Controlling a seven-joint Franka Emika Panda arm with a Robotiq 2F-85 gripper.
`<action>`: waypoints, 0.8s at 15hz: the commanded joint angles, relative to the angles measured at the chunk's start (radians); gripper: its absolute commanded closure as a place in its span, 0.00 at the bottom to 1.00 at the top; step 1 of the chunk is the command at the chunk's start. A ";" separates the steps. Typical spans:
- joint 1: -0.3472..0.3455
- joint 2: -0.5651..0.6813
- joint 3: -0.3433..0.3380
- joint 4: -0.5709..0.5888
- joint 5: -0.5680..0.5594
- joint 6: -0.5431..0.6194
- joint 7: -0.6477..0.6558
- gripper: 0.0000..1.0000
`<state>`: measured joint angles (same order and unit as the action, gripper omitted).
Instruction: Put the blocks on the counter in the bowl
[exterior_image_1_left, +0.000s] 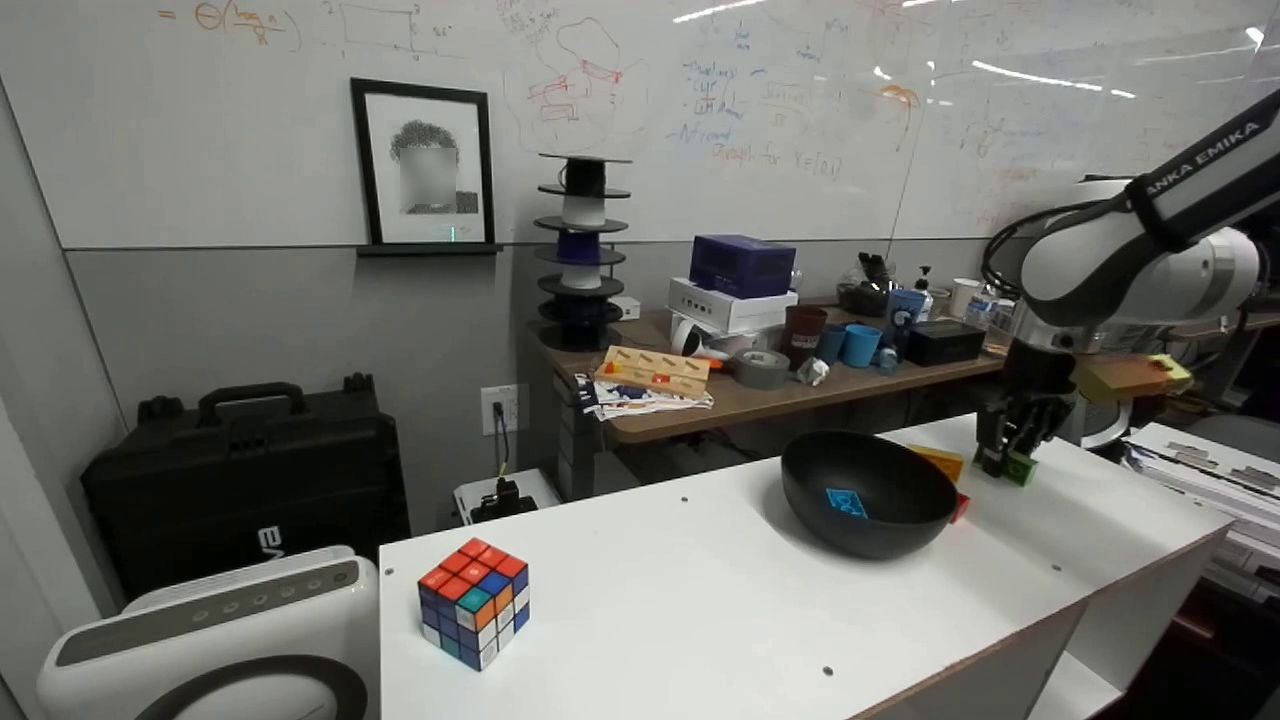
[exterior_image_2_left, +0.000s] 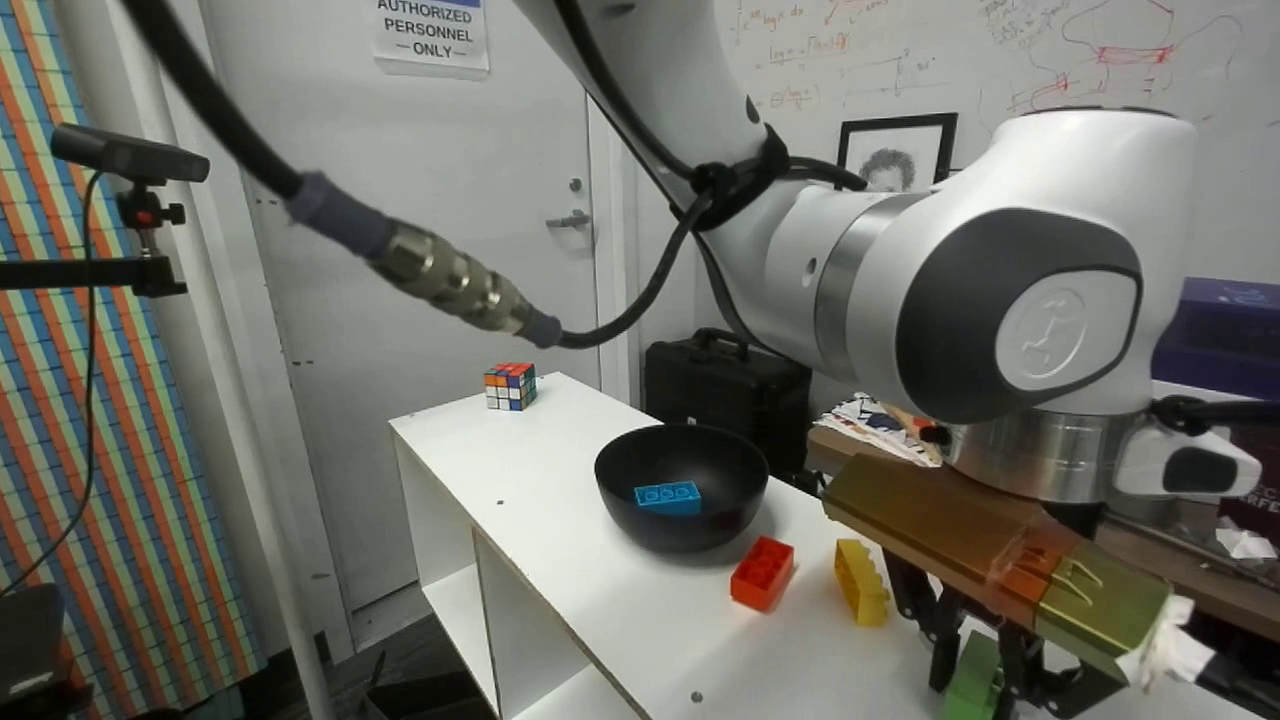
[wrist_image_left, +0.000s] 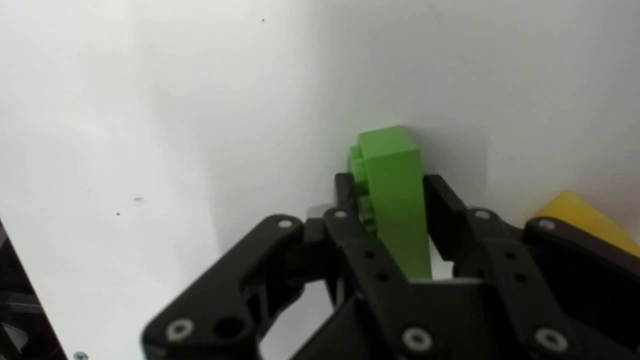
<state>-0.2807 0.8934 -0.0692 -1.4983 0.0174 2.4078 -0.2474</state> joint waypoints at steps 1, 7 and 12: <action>0.001 -0.074 0.001 -0.059 -0.014 -0.034 -0.015 0.89; 0.027 -0.258 -0.009 -0.230 -0.007 0.096 0.027 0.90; 0.021 -0.379 0.124 -0.324 0.087 0.072 -0.058 0.90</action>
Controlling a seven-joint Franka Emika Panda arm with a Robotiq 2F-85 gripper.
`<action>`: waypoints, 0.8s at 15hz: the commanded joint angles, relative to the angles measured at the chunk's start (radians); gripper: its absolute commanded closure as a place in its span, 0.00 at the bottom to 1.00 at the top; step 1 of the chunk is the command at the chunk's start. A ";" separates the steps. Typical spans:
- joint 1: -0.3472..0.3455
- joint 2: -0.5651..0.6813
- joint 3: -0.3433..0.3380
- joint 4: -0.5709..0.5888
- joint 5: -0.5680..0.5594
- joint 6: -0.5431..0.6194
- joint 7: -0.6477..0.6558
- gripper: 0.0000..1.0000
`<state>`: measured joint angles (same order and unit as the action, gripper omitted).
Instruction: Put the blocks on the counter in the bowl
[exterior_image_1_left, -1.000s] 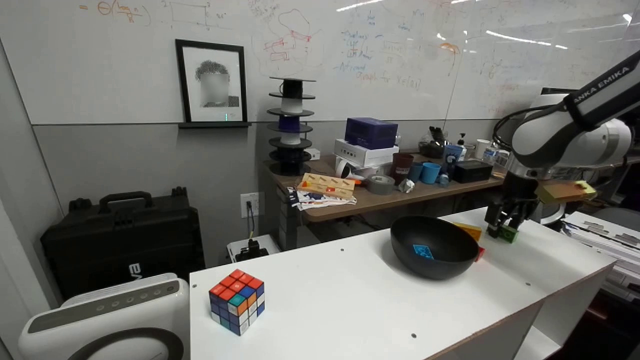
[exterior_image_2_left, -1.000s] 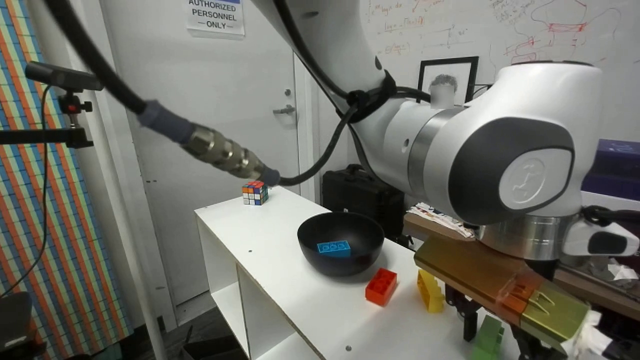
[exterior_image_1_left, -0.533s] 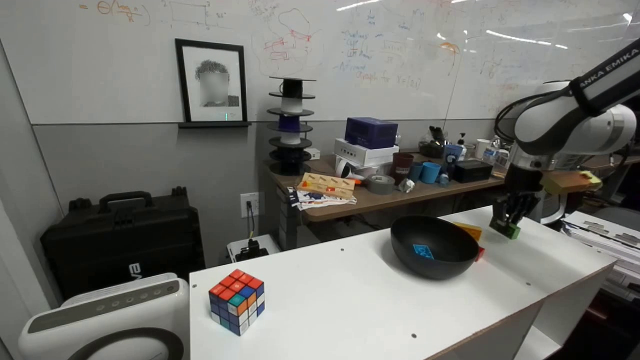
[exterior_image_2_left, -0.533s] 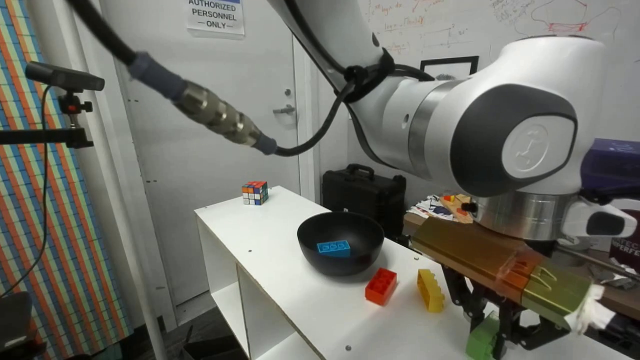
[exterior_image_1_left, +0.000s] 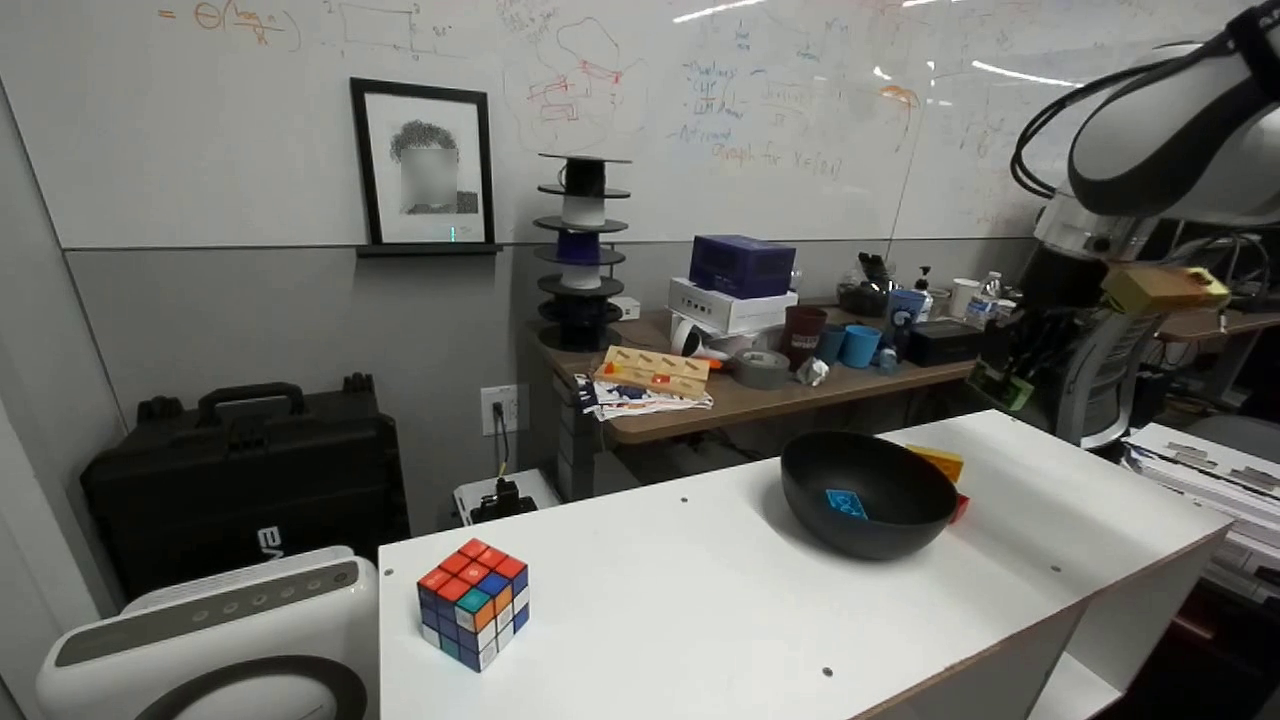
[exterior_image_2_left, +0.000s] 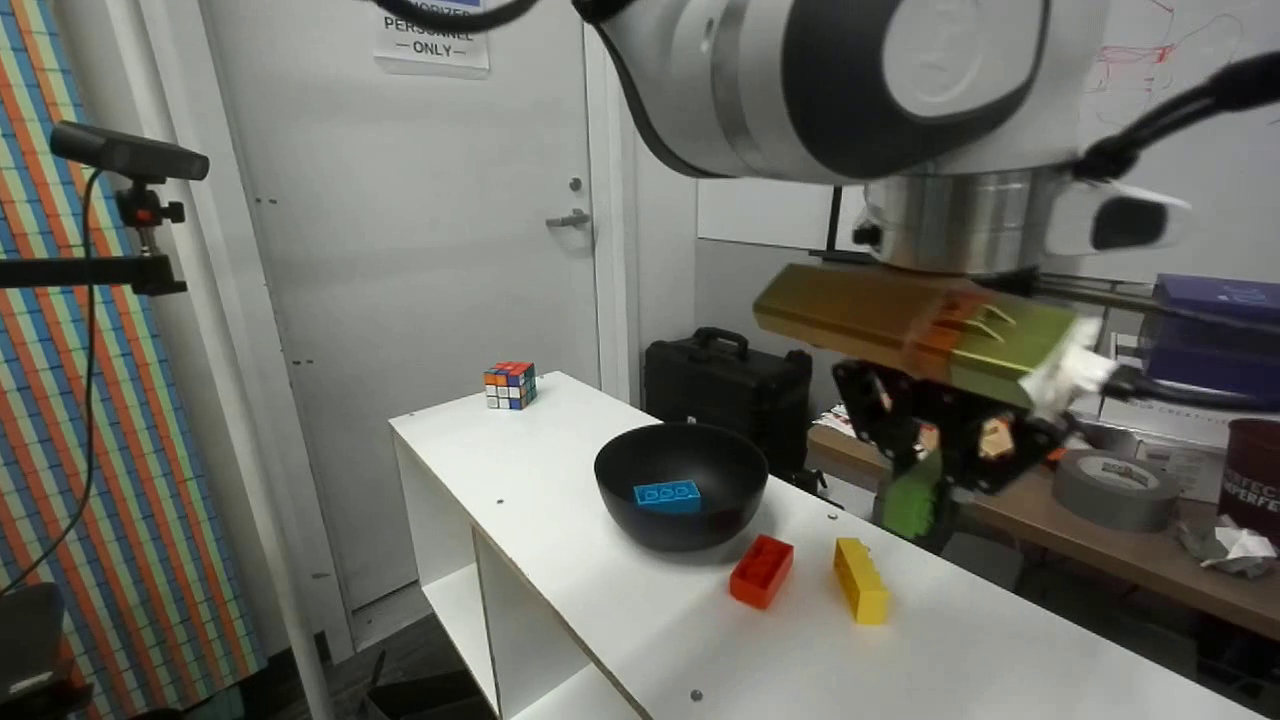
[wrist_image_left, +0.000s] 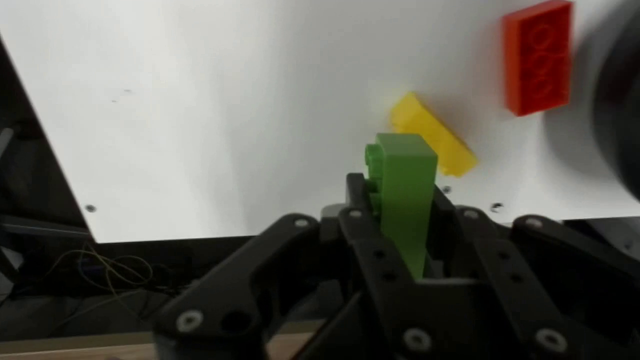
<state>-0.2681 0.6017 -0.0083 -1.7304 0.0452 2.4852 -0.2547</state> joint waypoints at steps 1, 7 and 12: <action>0.021 -0.082 0.085 -0.102 0.060 0.017 -0.082 0.91; 0.105 -0.015 0.128 -0.106 0.029 0.033 -0.130 0.92; 0.122 -0.016 0.138 -0.144 0.002 0.047 -0.189 0.47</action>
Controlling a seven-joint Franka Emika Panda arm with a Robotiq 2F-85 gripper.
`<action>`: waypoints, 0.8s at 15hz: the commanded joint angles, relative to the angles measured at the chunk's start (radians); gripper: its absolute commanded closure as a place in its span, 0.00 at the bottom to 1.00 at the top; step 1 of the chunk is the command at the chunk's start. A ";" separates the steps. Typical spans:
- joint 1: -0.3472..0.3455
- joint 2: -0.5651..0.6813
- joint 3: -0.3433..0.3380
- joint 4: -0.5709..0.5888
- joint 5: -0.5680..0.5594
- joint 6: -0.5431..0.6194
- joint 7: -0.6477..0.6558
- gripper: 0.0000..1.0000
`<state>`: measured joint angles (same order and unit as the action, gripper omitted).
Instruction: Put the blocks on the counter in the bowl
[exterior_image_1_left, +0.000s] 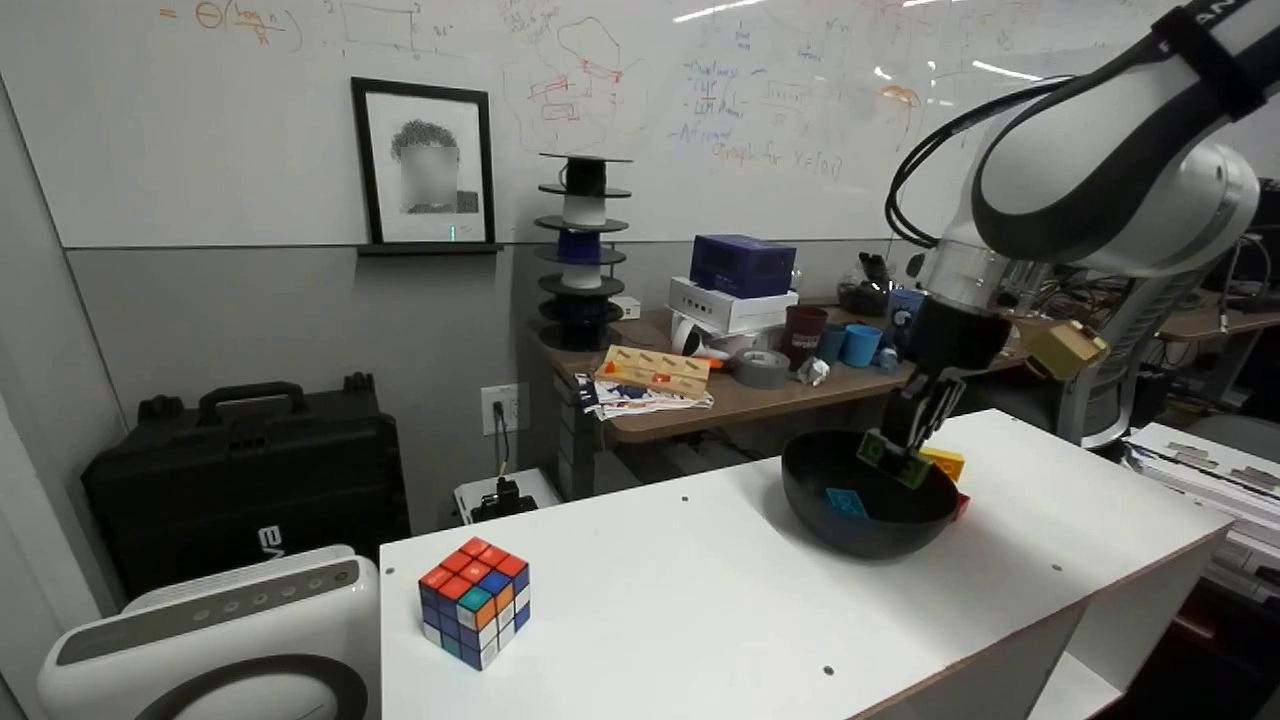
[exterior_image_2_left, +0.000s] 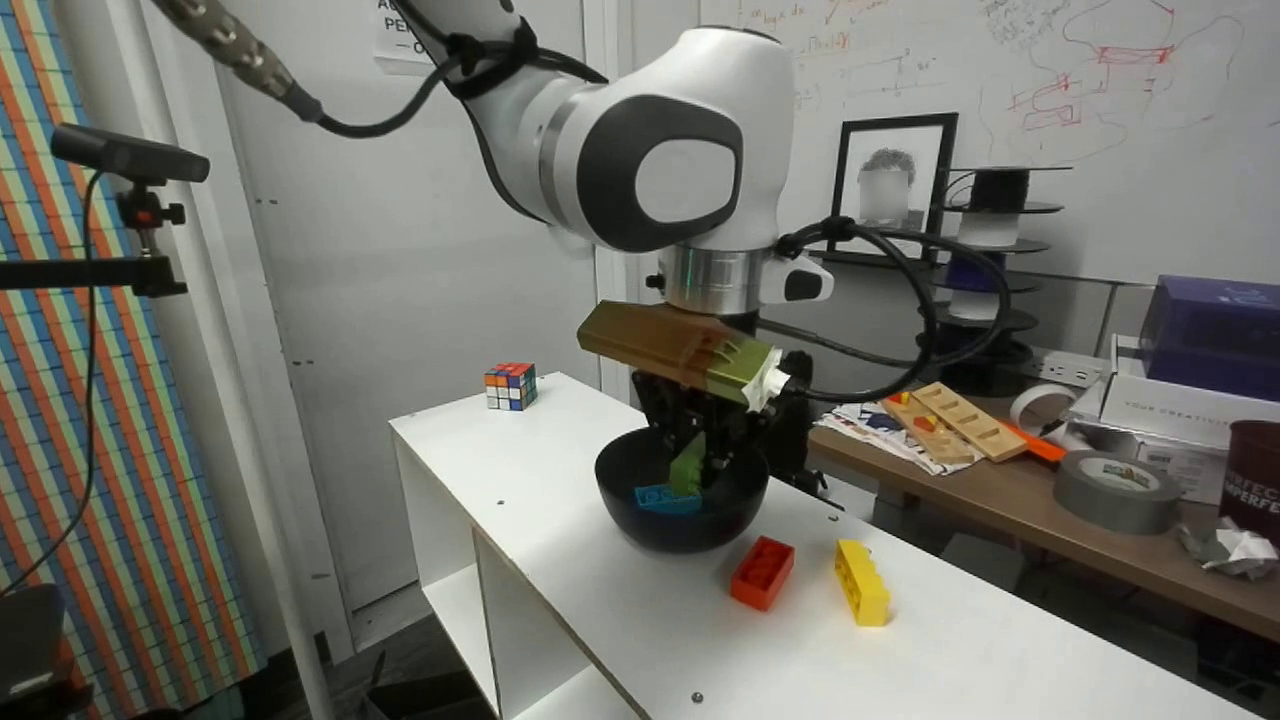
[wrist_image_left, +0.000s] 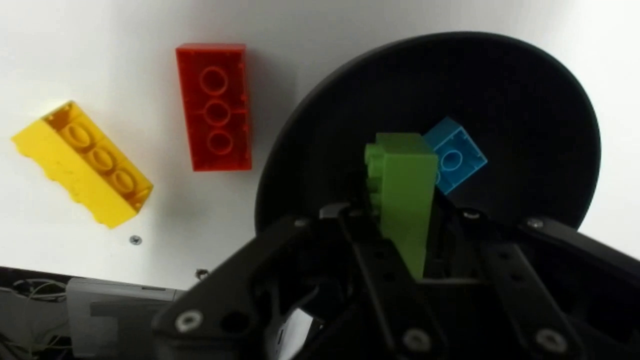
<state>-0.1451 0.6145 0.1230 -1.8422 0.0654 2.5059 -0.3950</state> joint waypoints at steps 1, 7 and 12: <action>-0.006 -0.040 0.010 -0.042 -0.021 0.038 -0.066 0.42; -0.061 -0.089 0.007 -0.043 -0.026 0.161 -0.155 0.00; -0.149 -0.039 -0.010 0.036 -0.042 0.118 -0.314 0.00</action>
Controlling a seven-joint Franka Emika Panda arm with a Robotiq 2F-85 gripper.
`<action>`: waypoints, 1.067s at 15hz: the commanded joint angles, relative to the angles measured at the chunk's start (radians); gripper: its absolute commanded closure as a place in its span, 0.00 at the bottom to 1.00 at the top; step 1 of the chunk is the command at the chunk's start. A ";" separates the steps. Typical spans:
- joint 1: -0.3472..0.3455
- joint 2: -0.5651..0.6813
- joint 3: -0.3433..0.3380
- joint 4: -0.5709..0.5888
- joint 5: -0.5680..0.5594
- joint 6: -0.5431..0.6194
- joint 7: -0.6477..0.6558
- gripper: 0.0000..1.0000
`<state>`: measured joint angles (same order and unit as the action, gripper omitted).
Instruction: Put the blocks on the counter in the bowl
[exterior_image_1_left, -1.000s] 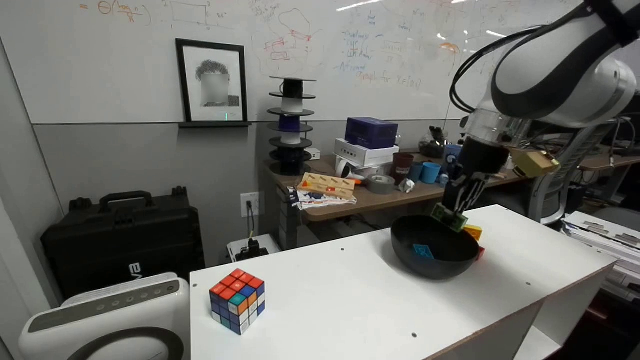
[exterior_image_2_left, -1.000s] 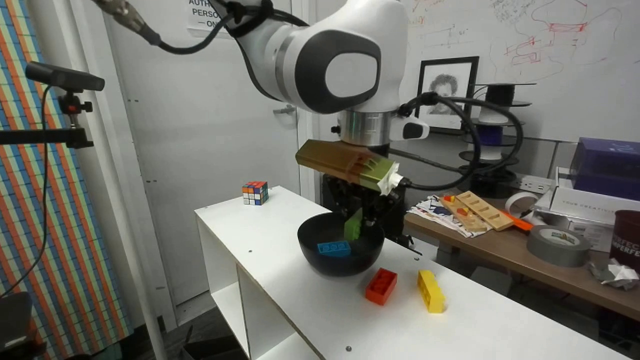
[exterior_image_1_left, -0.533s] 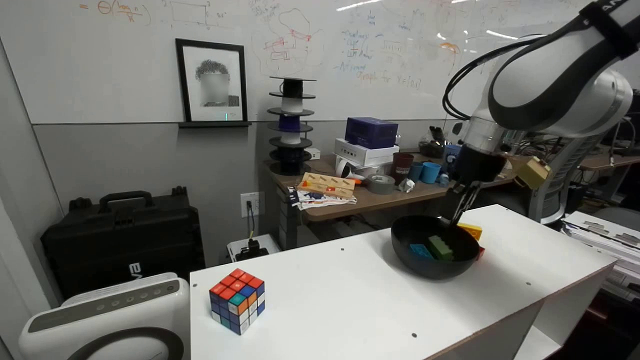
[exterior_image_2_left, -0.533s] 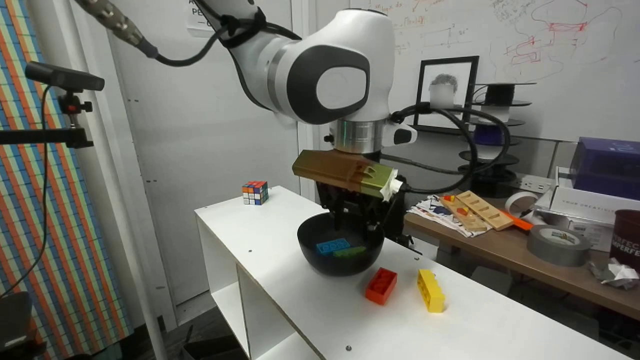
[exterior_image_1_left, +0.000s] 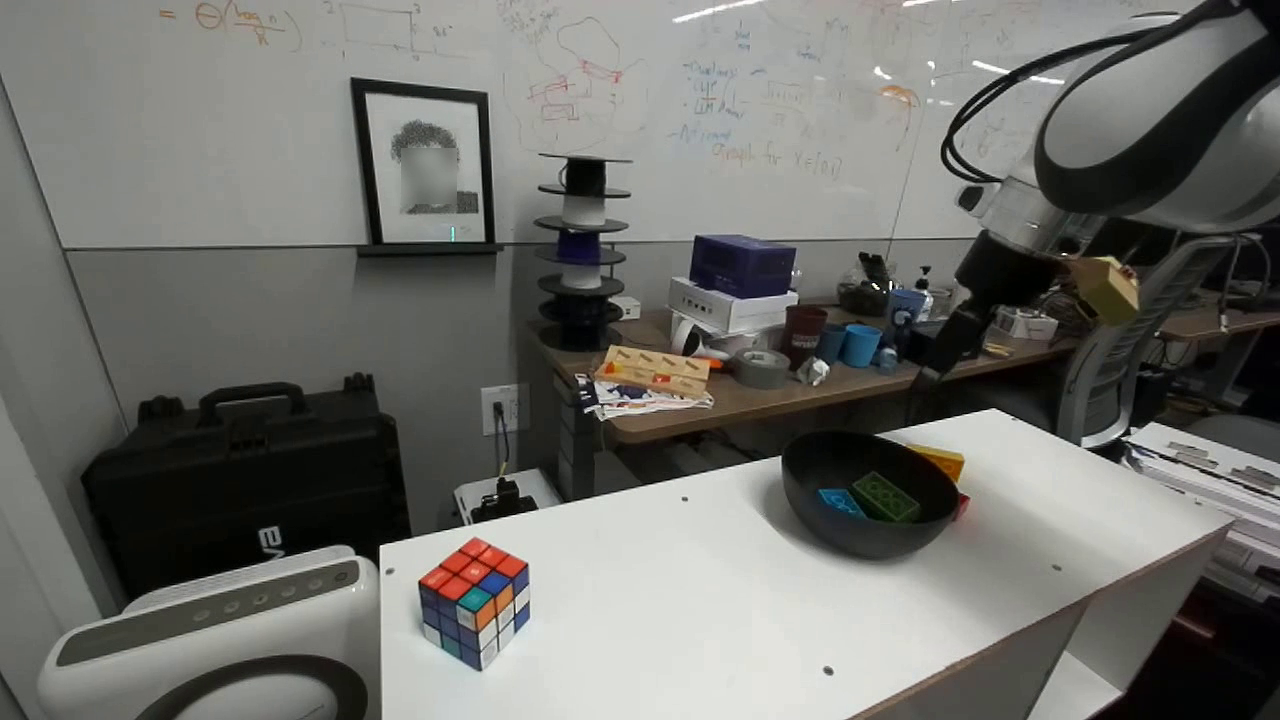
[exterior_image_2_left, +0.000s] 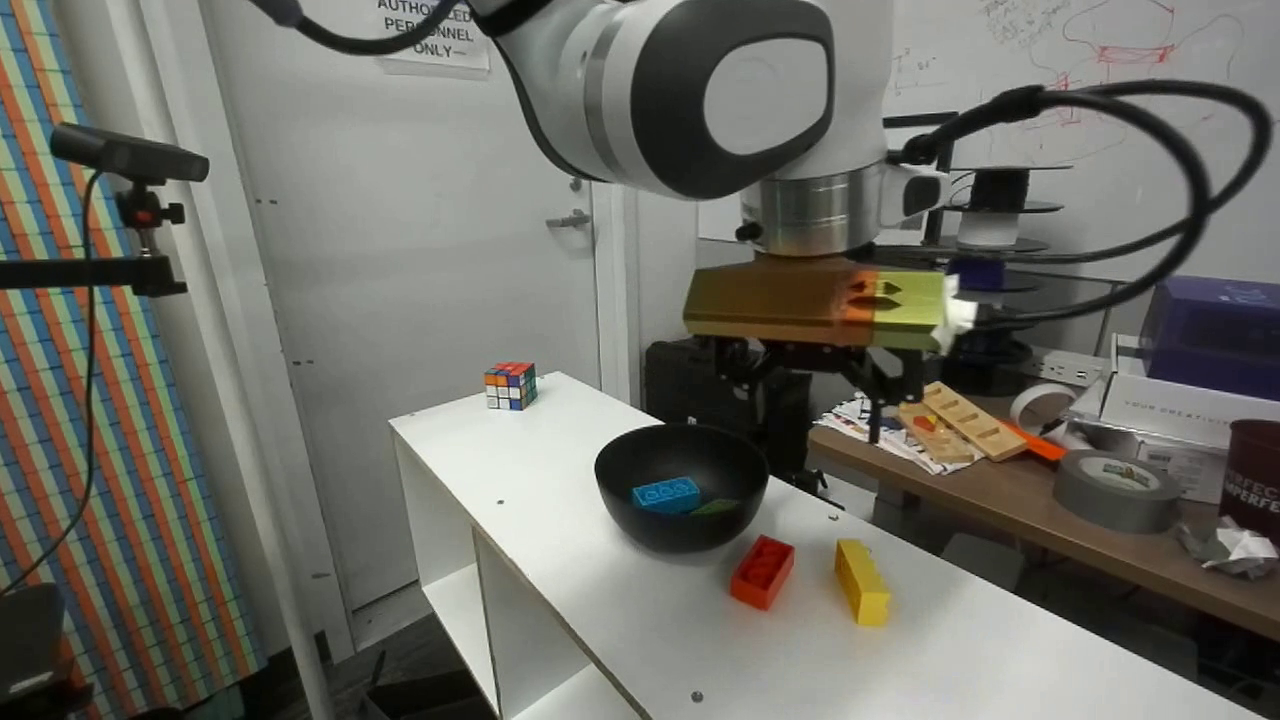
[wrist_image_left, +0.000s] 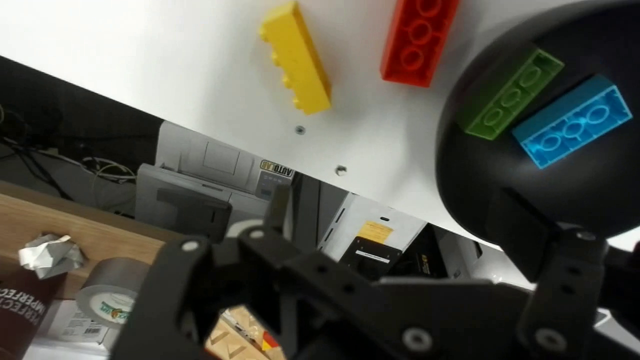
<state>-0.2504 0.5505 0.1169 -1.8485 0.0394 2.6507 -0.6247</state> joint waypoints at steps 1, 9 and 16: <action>-0.051 0.044 -0.015 0.060 -0.019 -0.040 -0.102 0.00; -0.041 0.229 -0.079 0.253 -0.090 -0.183 -0.143 0.00; -0.009 0.367 -0.087 0.436 -0.124 -0.311 -0.136 0.00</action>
<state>-0.2785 0.8516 0.0452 -1.5270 -0.0631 2.4052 -0.7578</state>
